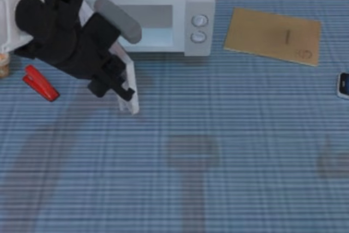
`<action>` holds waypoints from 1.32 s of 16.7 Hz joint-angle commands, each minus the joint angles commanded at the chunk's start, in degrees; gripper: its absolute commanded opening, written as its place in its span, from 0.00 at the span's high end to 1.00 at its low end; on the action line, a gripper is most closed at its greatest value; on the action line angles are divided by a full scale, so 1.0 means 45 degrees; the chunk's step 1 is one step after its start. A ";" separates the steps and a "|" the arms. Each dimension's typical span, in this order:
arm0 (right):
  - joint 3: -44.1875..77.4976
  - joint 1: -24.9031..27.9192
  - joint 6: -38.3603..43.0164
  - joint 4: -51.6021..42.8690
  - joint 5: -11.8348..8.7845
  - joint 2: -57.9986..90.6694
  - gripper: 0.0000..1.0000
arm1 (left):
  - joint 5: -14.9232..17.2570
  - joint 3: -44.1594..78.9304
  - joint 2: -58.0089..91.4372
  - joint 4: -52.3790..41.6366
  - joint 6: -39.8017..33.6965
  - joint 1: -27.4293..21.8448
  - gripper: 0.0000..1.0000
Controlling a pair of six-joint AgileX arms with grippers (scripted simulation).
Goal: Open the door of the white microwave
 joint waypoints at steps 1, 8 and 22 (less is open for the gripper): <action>0.0000 0.0000 0.0000 0.0000 0.0000 0.0000 0.00 | 0.0000 0.0000 0.0000 0.0000 0.0000 0.0000 1.00; 0.0000 0.0000 0.0000 0.0000 0.0000 0.0000 0.00 | 0.0607 -0.0085 -0.0087 -0.0433 0.1390 0.0556 1.00; 0.0000 0.0000 0.0000 0.0000 0.0000 0.0000 0.00 | 0.1213 -0.0164 -0.0232 -0.0800 0.2590 0.1077 1.00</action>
